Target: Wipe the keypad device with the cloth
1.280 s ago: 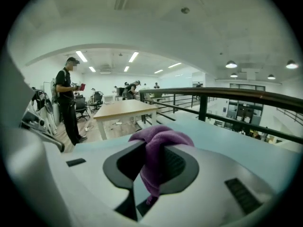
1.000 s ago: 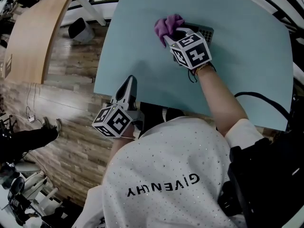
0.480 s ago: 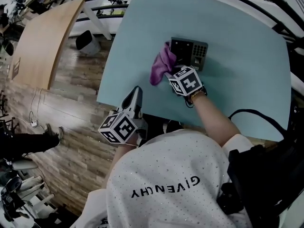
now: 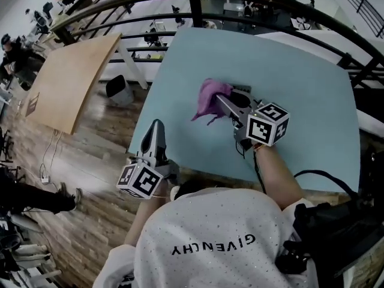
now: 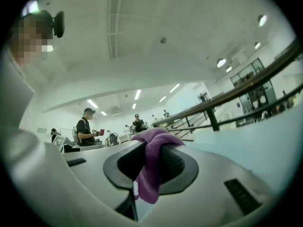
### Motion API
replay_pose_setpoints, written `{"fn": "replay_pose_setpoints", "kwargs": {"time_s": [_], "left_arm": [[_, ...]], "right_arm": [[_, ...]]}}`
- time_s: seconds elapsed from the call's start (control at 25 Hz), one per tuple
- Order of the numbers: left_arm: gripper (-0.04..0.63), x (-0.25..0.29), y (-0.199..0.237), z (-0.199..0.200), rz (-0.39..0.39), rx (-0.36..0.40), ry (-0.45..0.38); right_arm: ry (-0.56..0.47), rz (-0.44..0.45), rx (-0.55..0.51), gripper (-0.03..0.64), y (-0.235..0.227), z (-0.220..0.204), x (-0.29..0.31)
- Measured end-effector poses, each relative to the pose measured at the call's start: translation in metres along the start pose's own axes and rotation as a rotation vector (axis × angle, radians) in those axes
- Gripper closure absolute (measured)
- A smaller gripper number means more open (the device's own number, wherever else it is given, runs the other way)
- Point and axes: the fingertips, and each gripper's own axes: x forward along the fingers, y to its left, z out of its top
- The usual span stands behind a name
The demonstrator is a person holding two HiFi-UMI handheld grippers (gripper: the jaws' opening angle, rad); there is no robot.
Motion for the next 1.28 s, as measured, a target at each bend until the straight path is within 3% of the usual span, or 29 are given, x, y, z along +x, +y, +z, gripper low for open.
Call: {"fn": "replay_pose_setpoints", "kwargs": {"time_s": [0.12, 0.24, 0.4, 0.48, 0.72, 0.96, 1.12, 1.28], "left_arm": [[0.595, 0.02, -0.029, 0.007, -0.127, -0.038, 0.078], [0.595, 0.031, -0.069, 0.015, -0.279, -0.035, 0.097], [0.595, 0.013, -0.112, 0.021, -0.48, 0.02, 0.154], [0.595, -0.007, -0.113, 0.019, -0.528, 0.065, 0.193], [0.595, -0.071, -0.077, 0.028, -0.555, 0.09, 0.265], [0.595, -0.118, -0.022, 0.041, -0.518, 0.053, 0.318], [0.595, -0.126, 0.006, 0.026, -0.498, -0.013, 0.399], [0.595, -0.138, 0.008, 0.017, -0.521, -0.027, 0.431]], "right_arm": [[-0.114, -0.085, -0.122, 0.546, 0.01, 0.058, -0.05], [-0.167, -0.242, -0.198, 0.546, 0.018, 0.086, -0.107], [-0.183, -0.457, -0.23, 0.546, 0.032, 0.073, -0.168], [-0.203, -0.516, -0.195, 0.546, 0.044, 0.053, -0.188], [-0.248, -0.637, -0.112, 0.546, 0.102, 0.004, -0.199], [-0.179, -0.7, -0.073, 0.546, 0.176, -0.047, -0.169], [-0.104, -0.743, -0.009, 0.548, 0.187, -0.085, -0.157], [-0.077, -0.781, 0.009, 0.549, 0.199, -0.104, -0.161]]}}
